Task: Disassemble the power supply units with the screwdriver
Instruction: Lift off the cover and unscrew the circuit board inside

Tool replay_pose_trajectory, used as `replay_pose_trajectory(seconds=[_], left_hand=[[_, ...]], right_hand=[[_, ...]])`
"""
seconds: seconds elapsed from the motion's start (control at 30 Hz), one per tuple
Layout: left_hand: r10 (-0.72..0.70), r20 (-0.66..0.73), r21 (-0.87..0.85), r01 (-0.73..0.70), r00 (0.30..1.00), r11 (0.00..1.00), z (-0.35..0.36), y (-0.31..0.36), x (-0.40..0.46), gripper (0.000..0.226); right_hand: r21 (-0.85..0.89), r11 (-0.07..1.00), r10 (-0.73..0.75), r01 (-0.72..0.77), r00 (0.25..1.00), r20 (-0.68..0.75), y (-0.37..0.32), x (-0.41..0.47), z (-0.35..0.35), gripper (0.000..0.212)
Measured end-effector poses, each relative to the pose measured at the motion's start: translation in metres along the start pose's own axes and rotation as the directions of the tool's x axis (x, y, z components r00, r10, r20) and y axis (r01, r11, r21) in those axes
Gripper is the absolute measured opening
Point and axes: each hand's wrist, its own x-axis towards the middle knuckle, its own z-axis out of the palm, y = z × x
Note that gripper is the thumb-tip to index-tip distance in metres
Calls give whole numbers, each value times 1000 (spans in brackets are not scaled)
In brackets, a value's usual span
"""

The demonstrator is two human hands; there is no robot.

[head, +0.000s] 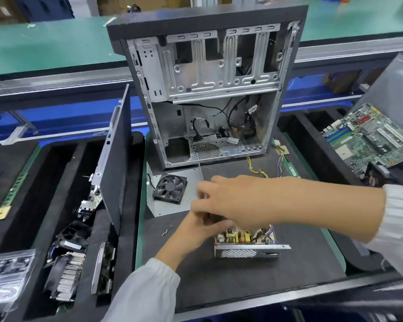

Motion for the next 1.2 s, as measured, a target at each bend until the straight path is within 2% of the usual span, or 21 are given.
replay_pose_trajectory(seconds=[0.03,0.07,0.13,0.2,0.27,0.33,0.4,0.47,0.53,0.57,0.6,0.67,0.73,0.77,0.83,0.9,0.97,1.03,1.1,1.17,1.2], left_hand=[[-10,-1,18,10,1000,1000,0,-1,1,46],[-23,-6,38,23,1000,999,0,-2,1,44],[-26,1,49,26,1000,998,1,-1,1,24],[-28,3,35,28,1000,999,3,4,0,24],[-27,-8,4,27,1000,1000,4,11,0,39],[-47,-6,-40,46,999,998,4,8,2,35],[-57,-31,-28,57,998,998,3,5,5,46],[-58,-71,8,59,996,998,3,3,8,47],[-49,-70,-3,49,996,999,4,6,7,27],[-44,-63,-16,43,997,999,5,8,6,18],[-34,-63,-25,32,997,999,5,8,6,19],[-38,-57,-62,34,998,998,3,9,5,31],[-53,-8,-59,52,999,997,3,13,5,38],[-60,-2,-46,60,998,997,3,14,6,41],[-53,-24,-26,52,998,998,4,13,9,39],[-42,-12,-53,42,999,998,4,15,9,30],[-28,10,-70,28,1000,997,5,17,8,19],[-38,22,-79,40,999,996,5,17,6,28],[-57,53,-61,60,997,996,4,15,6,35],[-57,60,-26,59,997,998,4,13,8,37],[-57,54,-22,58,997,998,5,12,9,34]], right_hand=[[70,997,-14,14,1000,12,1,-2,-2,40],[66,998,20,-19,1000,-13,1,-1,-3,41],[-83,983,154,-163,982,-112,-4,7,-3,43],[-220,954,178,-203,975,-132,-7,15,-2,39],[-234,963,127,-135,991,-53,-7,17,-2,25],[-109,994,14,-9,999,45,1,8,-5,31],[35,999,-41,38,996,85,6,1,-12,41],[-59,997,56,-55,998,8,1,4,-12,47],[-249,961,101,-124,989,-104,-5,11,-10,24],[-312,942,98,-127,989,-108,-6,15,-6,19],[-322,939,101,-121,992,-78,-6,15,-4,20],[-236,971,43,-32,998,42,1,8,-8,29],[-76,994,-65,75,990,128,9,0,-13,39],[-32,997,-71,76,991,117,11,-1,-14,44],[-87,995,52,-49,998,29,8,3,-13,54],[-258,957,110,-136,988,-109,1,10,-7,35],[-324,936,104,-134,989,-108,-3,16,0,22],[-197,977,87,-85,996,-1,0,12,-2,15],[-14,1000,-7,9,994,111,7,2,-10,25],[79,997,2,-10,994,106,11,-4,-15,41],[49,996,64,-68,995,72,8,-3,-14,49]])
